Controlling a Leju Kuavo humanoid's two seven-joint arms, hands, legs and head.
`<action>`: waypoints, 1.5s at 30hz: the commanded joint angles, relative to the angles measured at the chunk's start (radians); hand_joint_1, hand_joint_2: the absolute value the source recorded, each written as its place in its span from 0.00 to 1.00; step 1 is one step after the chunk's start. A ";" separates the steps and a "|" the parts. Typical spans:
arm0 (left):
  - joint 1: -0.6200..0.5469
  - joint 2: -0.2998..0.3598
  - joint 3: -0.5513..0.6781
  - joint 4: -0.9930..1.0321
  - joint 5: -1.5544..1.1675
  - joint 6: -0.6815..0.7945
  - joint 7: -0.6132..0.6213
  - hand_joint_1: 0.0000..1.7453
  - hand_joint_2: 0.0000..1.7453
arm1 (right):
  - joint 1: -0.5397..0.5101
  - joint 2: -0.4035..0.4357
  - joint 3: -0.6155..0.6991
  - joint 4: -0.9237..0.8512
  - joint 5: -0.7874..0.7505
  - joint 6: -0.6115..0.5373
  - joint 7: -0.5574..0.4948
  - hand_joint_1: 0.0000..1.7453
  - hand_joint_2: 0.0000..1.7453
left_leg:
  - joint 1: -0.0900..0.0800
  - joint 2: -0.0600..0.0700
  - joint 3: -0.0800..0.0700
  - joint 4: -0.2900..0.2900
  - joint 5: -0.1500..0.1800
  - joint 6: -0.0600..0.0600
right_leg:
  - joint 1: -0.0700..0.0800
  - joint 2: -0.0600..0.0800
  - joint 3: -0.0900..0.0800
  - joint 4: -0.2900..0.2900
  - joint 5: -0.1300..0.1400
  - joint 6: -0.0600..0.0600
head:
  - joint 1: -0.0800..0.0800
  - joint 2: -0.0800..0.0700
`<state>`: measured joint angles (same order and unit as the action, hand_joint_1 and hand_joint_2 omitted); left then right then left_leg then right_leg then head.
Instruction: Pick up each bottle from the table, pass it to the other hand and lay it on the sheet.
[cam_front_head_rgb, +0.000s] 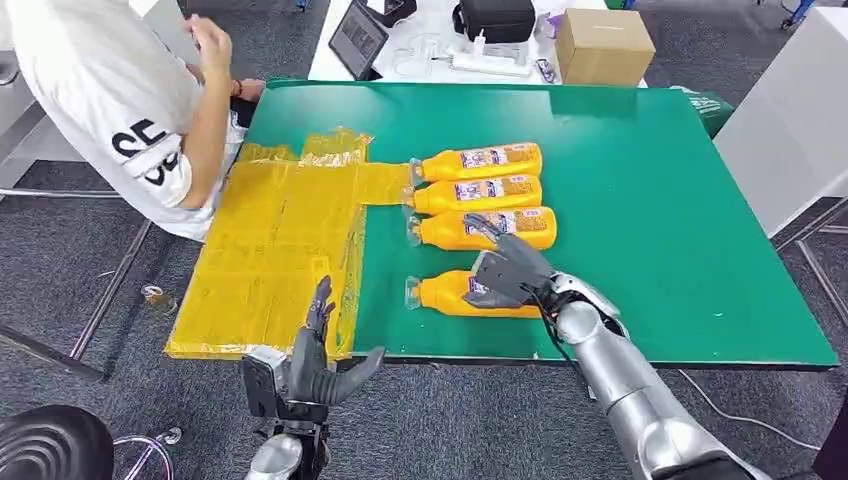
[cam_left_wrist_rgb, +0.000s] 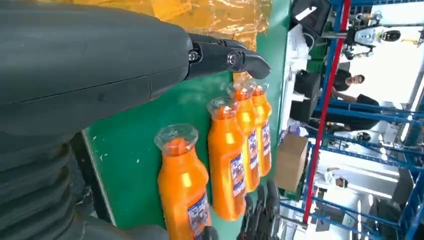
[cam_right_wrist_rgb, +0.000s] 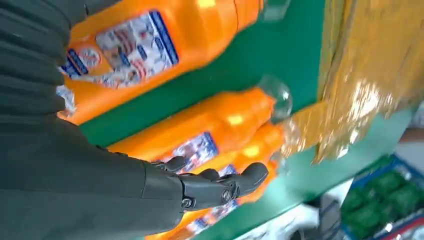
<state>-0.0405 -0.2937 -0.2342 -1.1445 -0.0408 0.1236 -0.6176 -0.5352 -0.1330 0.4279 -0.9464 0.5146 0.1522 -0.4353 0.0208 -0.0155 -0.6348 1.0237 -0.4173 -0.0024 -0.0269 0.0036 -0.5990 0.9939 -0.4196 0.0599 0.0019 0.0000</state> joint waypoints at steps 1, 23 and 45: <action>-0.052 -0.019 0.021 0.116 0.011 -0.009 -0.006 0.00 1.00 | -0.047 -0.138 0.185 0.020 0.001 0.048 0.016 0.00 1.00 | 0.000 -0.001 0.003 0.000 -0.001 0.002 | 0.001 -0.003 0.004 -0.001 -0.001 -0.003 | 0.000 0.000; -0.038 -0.015 0.021 0.098 0.012 -0.010 0.003 0.00 1.00 | -0.083 -0.171 0.295 0.197 0.087 -0.014 0.130 0.00 1.00 | 0.001 0.003 0.007 -0.001 -0.002 0.002 | 0.002 0.001 0.007 -0.003 -0.001 -0.004 | 0.000 0.000; -0.033 -0.015 0.026 0.114 0.030 -0.025 0.013 0.00 1.00 | -0.151 -0.126 0.387 0.355 0.170 -0.048 0.192 1.00 1.00 | 0.001 0.003 0.007 -0.001 -0.001 0.002 | 0.002 0.001 0.006 -0.002 0.000 -0.003 | 0.001 0.000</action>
<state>-0.0502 -0.2987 -0.2182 -1.0876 -0.0122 0.1015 -0.6111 -0.6670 -0.2842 0.7477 -0.6973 0.6825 0.1023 -0.2476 0.0210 -0.0120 -0.6315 1.0237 -0.4176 -0.0025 -0.0266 0.0061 -0.5970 0.9939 -0.4195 0.0598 0.0027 0.0000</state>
